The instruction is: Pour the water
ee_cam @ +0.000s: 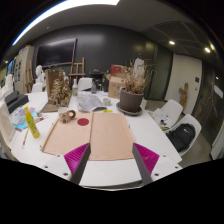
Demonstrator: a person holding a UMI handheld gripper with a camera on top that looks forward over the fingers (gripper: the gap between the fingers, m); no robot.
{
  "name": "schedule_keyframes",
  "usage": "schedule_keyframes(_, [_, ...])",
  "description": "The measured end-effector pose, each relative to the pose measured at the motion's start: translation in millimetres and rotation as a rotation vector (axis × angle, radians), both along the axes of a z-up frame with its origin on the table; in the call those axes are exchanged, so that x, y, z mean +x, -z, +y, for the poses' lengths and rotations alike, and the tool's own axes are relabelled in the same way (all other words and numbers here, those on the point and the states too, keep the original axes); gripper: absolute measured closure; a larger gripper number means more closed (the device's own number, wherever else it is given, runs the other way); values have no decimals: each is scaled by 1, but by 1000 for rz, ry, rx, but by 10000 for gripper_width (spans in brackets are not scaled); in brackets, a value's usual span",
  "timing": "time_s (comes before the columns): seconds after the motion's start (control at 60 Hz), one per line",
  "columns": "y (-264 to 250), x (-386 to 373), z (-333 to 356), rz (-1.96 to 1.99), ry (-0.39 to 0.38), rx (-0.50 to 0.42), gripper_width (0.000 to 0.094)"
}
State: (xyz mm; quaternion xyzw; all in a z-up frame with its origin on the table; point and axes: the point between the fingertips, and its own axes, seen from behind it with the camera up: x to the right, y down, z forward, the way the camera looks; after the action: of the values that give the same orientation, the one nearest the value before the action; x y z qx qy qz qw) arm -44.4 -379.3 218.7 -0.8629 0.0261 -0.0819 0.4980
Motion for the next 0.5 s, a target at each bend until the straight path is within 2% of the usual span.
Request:
schedule_keyframes(0.1, [2, -22, 2, 12, -34, -4, 73])
schedule_keyframes(0.25, [16, -105, 5, 23, -85, -1, 75])
schedule_keyframes(0.5, [51, -268, 24, 65, -216, 32, 73])
